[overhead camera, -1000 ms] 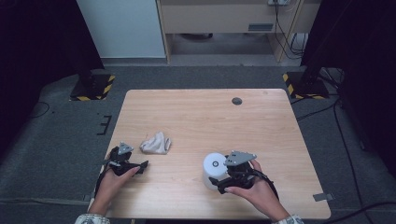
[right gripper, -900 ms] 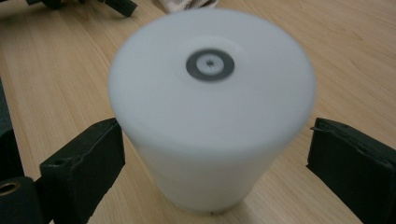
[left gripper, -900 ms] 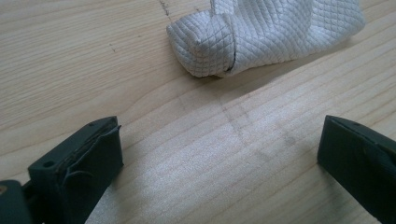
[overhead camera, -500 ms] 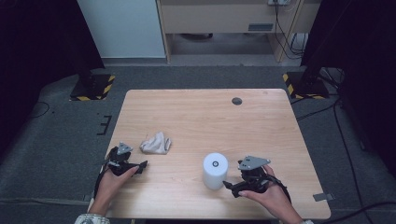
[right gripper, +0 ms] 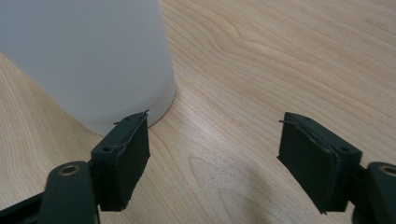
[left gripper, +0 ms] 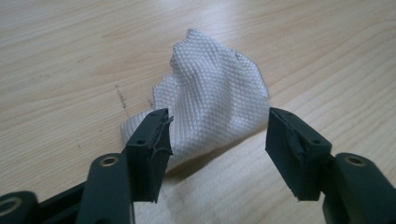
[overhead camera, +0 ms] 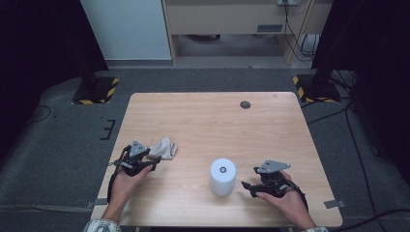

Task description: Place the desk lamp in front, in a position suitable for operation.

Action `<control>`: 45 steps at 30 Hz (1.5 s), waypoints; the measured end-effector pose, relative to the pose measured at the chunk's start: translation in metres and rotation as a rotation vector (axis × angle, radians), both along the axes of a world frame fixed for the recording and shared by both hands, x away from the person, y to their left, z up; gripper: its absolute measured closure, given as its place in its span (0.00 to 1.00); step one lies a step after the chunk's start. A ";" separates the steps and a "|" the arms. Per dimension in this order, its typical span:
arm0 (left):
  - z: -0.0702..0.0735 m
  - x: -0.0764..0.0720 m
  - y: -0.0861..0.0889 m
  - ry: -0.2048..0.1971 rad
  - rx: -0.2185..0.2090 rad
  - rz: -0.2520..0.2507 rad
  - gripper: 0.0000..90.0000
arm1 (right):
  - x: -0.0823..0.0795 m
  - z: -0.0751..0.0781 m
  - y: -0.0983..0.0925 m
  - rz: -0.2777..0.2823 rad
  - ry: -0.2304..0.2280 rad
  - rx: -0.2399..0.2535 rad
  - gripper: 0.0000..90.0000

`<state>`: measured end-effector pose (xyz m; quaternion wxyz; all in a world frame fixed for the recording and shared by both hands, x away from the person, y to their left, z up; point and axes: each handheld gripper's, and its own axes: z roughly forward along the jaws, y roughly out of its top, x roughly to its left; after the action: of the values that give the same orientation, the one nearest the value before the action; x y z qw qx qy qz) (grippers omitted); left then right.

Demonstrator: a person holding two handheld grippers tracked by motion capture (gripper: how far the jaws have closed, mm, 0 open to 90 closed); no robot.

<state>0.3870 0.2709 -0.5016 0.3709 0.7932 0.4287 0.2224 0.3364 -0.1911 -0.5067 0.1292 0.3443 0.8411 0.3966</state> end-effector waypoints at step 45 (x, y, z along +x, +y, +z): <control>0.004 0.008 -0.029 0.041 -0.060 0.001 0.84 | -0.004 -0.001 0.059 0.215 -0.001 0.045 0.10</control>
<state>0.3952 0.2419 -0.4980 0.3857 0.7858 0.4432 0.1932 0.3321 -0.1318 -0.5077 0.0785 0.2548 0.8641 0.4269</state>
